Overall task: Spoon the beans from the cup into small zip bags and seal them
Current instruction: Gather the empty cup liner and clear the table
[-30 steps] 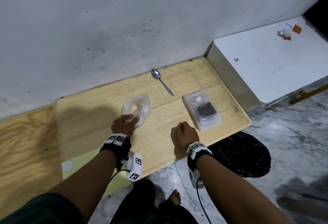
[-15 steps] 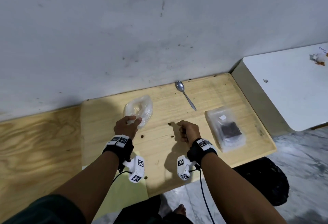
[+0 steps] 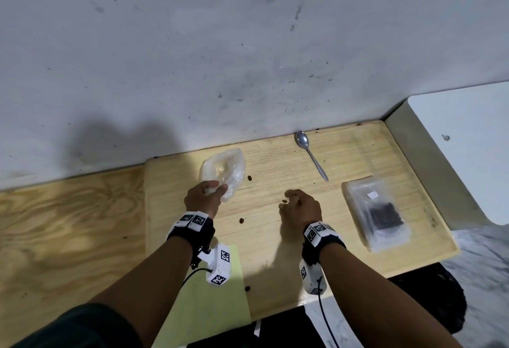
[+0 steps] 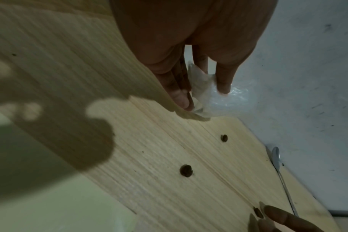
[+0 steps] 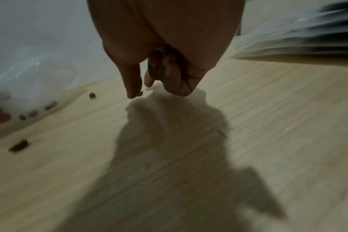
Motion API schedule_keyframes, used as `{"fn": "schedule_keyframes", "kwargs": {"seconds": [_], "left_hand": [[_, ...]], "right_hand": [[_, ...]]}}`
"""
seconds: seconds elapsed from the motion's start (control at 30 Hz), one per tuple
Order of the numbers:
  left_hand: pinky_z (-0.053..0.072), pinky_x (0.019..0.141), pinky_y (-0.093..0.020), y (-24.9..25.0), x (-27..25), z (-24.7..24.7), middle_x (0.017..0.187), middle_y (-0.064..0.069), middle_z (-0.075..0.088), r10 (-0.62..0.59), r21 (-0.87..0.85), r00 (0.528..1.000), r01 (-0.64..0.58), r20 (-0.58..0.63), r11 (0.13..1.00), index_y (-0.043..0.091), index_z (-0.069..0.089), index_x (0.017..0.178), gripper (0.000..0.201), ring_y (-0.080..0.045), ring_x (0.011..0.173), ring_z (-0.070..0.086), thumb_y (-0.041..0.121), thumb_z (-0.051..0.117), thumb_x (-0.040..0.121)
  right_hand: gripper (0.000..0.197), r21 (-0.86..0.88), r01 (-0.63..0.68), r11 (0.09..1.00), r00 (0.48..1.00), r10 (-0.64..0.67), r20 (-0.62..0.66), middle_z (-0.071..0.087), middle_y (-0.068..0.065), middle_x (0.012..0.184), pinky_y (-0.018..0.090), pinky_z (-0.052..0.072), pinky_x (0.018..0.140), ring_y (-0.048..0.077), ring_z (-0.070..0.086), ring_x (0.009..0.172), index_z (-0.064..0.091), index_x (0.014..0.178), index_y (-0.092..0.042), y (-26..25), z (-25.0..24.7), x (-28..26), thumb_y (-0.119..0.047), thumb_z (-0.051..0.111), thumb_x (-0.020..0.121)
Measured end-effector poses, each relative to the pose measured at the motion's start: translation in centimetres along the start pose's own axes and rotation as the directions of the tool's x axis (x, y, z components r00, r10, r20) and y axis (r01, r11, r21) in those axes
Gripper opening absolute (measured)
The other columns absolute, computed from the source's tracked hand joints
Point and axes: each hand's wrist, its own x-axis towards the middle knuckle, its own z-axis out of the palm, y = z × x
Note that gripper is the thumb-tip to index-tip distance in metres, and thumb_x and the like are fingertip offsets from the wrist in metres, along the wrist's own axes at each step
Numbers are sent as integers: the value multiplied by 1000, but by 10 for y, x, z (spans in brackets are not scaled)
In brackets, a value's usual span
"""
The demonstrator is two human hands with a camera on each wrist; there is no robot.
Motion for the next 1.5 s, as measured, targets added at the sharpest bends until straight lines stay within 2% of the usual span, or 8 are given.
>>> {"fn": "schedule_keyframes", "kwargs": {"seconds": [0.27, 0.43, 0.57, 0.67, 0.83, 1.0, 1.17, 1.5], "left_hand": [[60, 80, -44, -5, 1, -6, 77, 9, 64, -18, -30, 995, 15, -102, 999, 30, 69, 73, 17, -18, 63, 69, 27, 85, 68], [59, 81, -43, -7, -4, -7, 86, 0, 66, -29, -60, 988, 20, -152, 998, 24, 72, 87, 21, -21, 68, 71, 31, 83, 71], [59, 83, -44, -8, -10, -6, 96, -6, 68, -34, -81, 982, 19, -188, 997, 24, 71, 89, 23, -26, 70, 72, 32, 83, 71], [58, 85, -45, -6, -13, -5, 98, -6, 68, -38, -85, 979, 21, -201, 996, 22, 72, 92, 24, -28, 71, 72, 32, 82, 73], [58, 85, -45, -3, -13, -7, 83, 3, 63, -70, -123, 970, 42, -234, 992, 21, 72, 91, 23, -28, 73, 71, 29, 83, 72], [58, 83, -46, -6, -7, -12, 89, -6, 67, -74, -111, 960, 45, -269, 993, 30, 71, 81, 20, -31, 78, 71, 32, 85, 68], [59, 82, -45, -6, -2, -15, 86, -6, 68, -103, -121, 956, 72, -276, 990, 29, 70, 81, 18, -29, 75, 71, 30, 84, 69], [57, 84, -48, -9, 11, -15, 78, 1, 67, -124, -174, 964, 84, -234, 981, 39, 67, 67, 21, -31, 81, 71, 44, 83, 55]], "right_hand": [[10, -246, 110, 963, 986, -76, 145, 69, 6, 95, 27, 40, 71, 28, 63, 92, 62, 95, -19, -8, -4, 13, -28, 56, 95], [21, 143, 40, 989, 962, -77, 263, 57, 3, 85, 27, 42, 67, 19, 54, 76, 61, 101, -9, -5, -11, 20, -24, 47, 101], [32, 655, -477, 587, 840, 85, 536, 42, 2, 61, 20, 21, 35, 11, 31, 42, 44, 73, -13, -12, -16, 29, -23, 39, 102], [25, 701, -562, 439, 795, 52, 605, 42, 1, 58, 17, 18, 33, 10, 27, 38, 41, 69, -16, -20, -20, 36, -19, 40, 94], [25, 607, -380, 698, 882, 75, 466, 37, 2, 55, 19, 21, 37, 14, 25, 40, 52, 59, -14, -39, -14, 45, -8, 52, 83], [33, 210, 52, 976, 944, -117, 310, 63, -7, 61, 24, 46, 61, 13, 57, 61, 60, 51, -22, -56, 9, 57, -20, 78, 79], [25, -106, 269, 957, 936, -234, 261, 64, -14, 75, 20, 41, 65, 6, 58, 68, 64, 91, -25, -68, 33, 66, -39, 77, 76], [9, -298, 384, 874, 898, -278, 341, 69, -6, 80, 31, 53, 70, 20, 64, 75, 58, 90, -26, -82, 48, 68, -35, 57, 87]]}}
